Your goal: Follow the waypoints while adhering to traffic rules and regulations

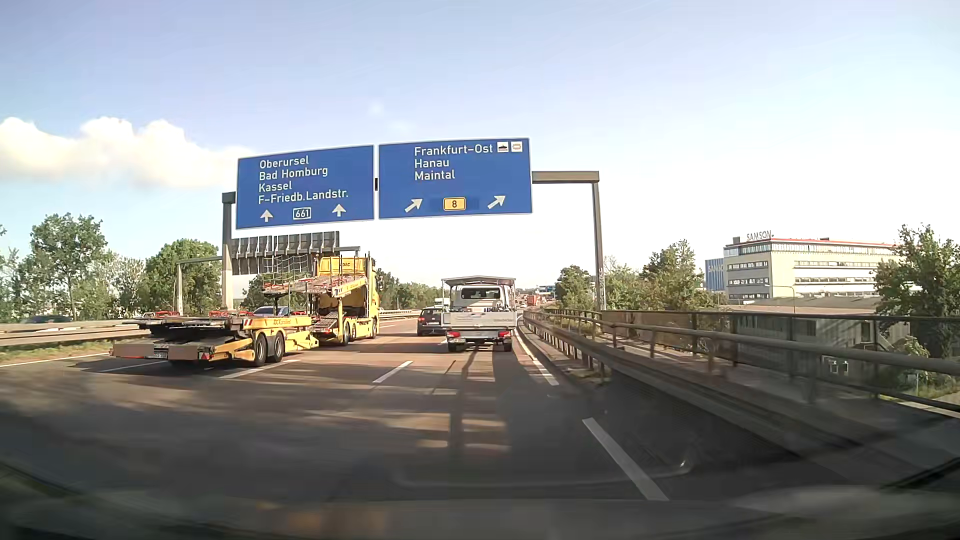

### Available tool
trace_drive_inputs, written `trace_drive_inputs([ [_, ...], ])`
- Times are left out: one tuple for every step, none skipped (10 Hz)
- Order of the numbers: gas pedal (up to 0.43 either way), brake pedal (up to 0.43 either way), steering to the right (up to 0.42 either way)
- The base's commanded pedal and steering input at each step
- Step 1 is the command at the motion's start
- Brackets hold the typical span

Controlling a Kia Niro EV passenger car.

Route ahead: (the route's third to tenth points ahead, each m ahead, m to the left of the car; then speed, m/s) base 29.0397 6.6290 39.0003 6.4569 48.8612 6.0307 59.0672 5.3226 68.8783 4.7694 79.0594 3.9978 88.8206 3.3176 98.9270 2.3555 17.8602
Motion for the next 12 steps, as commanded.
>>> trace_drive_inputs([
  [0.157, 0.000, 0.002],
  [0.157, 0.000, 0.002],
  [0.157, 0.000, 0.002],
  [0.157, 0.000, 0.002],
  [0.157, 0.000, 0.002],
  [0.157, 0.000, 0.002],
  [0.157, 0.000, 0.002],
  [0.157, 0.000, 0.003],
  [0.157, 0.000, 0.003],
  [0.157, 0.000, 0.004],
  [0.157, 0.000, 0.007],
  [0.157, 0.000, 0.008],
])
